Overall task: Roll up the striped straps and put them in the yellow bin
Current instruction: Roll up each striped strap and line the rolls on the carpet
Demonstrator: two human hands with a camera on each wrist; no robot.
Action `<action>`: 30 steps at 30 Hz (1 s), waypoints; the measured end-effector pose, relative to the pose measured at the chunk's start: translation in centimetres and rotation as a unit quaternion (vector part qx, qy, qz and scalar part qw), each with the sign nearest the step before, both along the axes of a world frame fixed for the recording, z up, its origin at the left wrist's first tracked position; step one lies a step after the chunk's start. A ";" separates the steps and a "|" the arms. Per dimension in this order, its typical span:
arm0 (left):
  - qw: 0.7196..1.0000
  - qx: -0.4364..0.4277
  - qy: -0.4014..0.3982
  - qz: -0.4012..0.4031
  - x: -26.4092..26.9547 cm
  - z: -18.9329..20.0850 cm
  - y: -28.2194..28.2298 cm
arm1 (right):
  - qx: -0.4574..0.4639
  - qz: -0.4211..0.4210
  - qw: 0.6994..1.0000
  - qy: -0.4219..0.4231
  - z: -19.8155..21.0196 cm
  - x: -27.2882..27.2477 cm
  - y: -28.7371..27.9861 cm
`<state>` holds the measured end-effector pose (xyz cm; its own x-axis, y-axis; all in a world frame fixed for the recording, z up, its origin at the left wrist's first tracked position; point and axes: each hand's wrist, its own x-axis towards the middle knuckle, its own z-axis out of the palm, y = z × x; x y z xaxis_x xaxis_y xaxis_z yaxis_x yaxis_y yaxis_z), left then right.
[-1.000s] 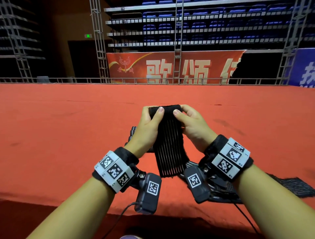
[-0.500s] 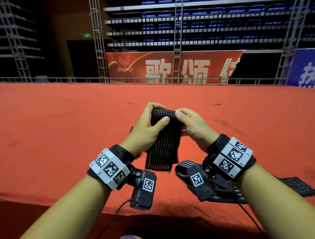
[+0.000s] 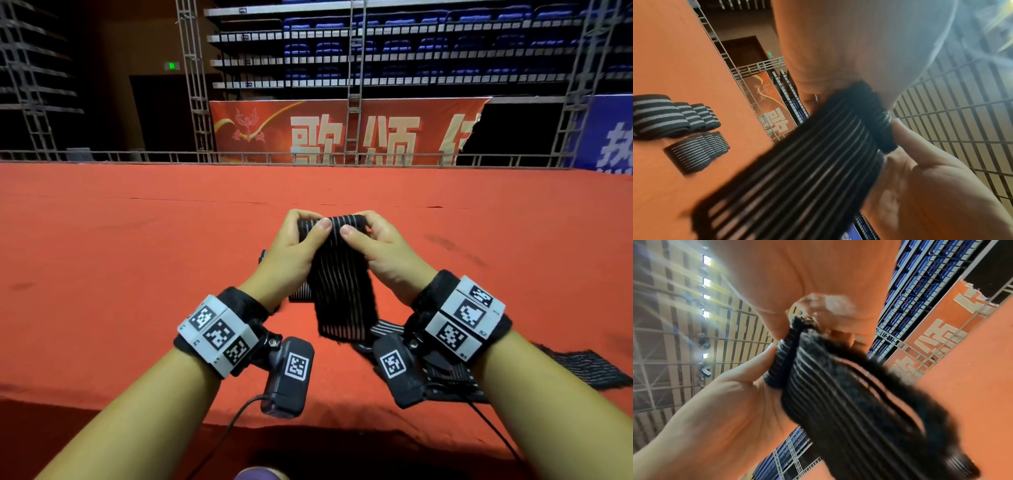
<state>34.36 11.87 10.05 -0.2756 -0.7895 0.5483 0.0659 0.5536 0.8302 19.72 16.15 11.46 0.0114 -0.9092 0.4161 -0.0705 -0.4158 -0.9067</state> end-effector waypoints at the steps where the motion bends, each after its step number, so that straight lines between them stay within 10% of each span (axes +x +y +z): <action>1: 1.000 -0.011 -0.007 0.003 0.1 0.0 0.0 | 0.013 -0.007 1.000 0.012 -0.1 0.2 0.1; 30: 0.999 0.038 -0.011 0.006 0.3 -0.5 0.7 | -0.047 -0.068 0.996 0.019 -0.3 0.7 -0.4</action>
<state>34.65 12.60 9.54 -0.2765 -0.8318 0.4814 0.0407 0.4903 0.8706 20.42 15.75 11.13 -0.0918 -0.8601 0.5019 -0.1666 -0.4836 -0.8593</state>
